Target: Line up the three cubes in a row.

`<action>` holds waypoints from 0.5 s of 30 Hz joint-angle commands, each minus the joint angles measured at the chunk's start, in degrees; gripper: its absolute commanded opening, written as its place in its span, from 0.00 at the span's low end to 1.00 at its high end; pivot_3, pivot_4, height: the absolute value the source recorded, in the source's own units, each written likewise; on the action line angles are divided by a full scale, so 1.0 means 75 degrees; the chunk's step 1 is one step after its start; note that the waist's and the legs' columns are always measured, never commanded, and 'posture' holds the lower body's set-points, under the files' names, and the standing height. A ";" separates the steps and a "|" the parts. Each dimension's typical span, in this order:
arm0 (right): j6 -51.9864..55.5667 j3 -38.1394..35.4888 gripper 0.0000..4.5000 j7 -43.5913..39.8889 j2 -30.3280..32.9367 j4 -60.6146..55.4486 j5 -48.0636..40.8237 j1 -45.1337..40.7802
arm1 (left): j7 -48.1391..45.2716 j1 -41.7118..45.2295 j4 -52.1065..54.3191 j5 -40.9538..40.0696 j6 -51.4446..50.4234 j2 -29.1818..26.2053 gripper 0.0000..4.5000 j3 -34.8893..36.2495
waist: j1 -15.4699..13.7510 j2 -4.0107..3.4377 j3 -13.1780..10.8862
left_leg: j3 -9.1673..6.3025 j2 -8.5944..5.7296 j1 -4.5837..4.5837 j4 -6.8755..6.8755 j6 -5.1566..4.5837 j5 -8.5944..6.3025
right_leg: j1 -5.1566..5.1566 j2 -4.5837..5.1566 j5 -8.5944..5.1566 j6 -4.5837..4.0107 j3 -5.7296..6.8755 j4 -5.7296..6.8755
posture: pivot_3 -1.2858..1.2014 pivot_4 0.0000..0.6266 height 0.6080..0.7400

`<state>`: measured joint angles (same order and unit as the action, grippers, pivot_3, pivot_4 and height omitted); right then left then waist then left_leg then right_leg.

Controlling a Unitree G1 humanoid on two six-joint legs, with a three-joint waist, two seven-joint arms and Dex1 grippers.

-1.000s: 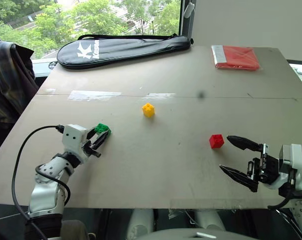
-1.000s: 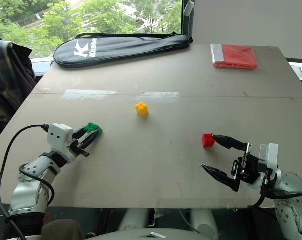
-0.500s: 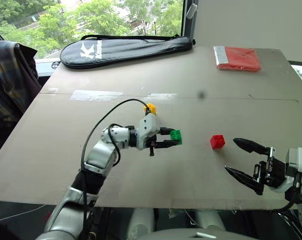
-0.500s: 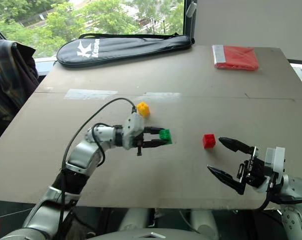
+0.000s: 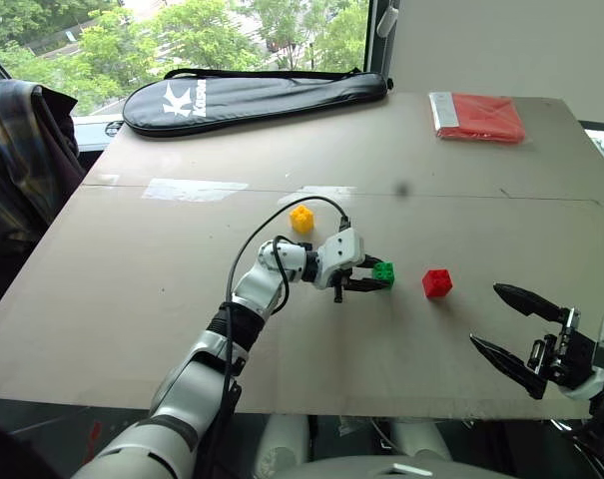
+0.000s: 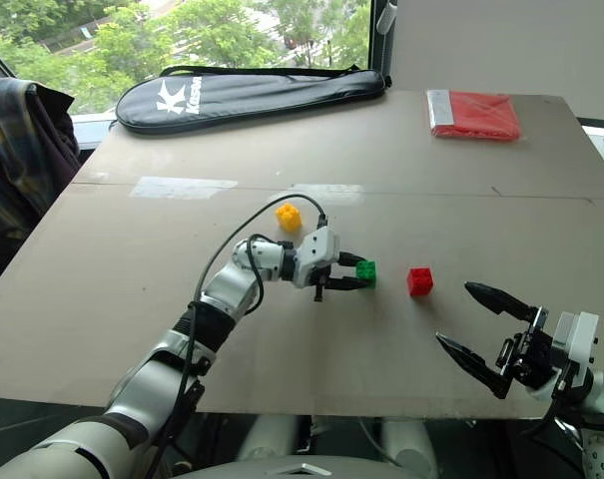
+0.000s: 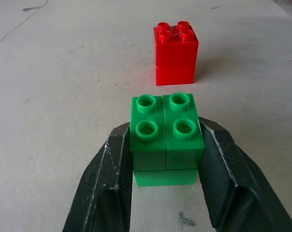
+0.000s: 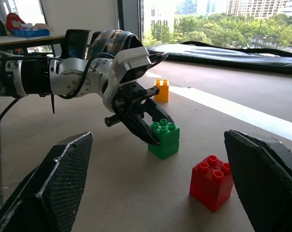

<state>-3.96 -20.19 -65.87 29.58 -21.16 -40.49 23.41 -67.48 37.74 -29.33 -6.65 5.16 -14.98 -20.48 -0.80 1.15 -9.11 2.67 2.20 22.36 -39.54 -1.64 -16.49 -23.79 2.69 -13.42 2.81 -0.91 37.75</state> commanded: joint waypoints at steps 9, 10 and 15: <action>-0.0306 -0.0101 1.00 -0.0038 -0.0104 0.0067 0.0095 0.0044 | -0.0499 -0.0093 0.0219 -0.0042 -0.0322 0.0113 0.29 -0.0056 | 0.0000 0.0000 0.0000 | -0.0010 0.0000 0.0005 0.0000 0.0000 0.0000 | -0.0001 0.0000 -0.0001 0.0000 0.0010 0.0000 | 0.52 0.24 0.76; -0.0331 -0.0097 1.00 -0.0053 -0.0103 0.0096 0.0101 0.0041 | -0.0516 -0.0123 0.0265 -0.0047 -0.0375 0.0114 0.29 -0.0059 | 0.0000 0.0000 0.0000 | -0.0010 0.0000 0.0005 0.0000 0.0000 0.0000 | -0.0001 0.0000 -0.0001 0.0000 0.0009 0.0000 | 0.52 0.24 0.76; -0.0412 -0.0065 1.00 -0.0098 -0.0096 0.0190 0.0139 0.0008 | -0.0497 -0.0213 0.0432 -0.0089 -0.0637 0.0102 0.60 0.0003 | 0.0002 -0.0002 0.0000 | -0.0012 0.0001 0.0005 0.0000 0.0000 0.0000 | -0.0001 0.0000 -0.0001 -0.0001 0.0011 0.0000 | 0.52 0.24 0.76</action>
<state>-5.69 -20.18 -66.17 28.93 -19.18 -39.18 23.43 -70.82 36.51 -27.68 -6.92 0.96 -14.42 -20.38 -0.79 1.14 -9.11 2.58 2.21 22.40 -39.54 -1.64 -16.49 -23.80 2.69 -13.43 2.81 -0.83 37.75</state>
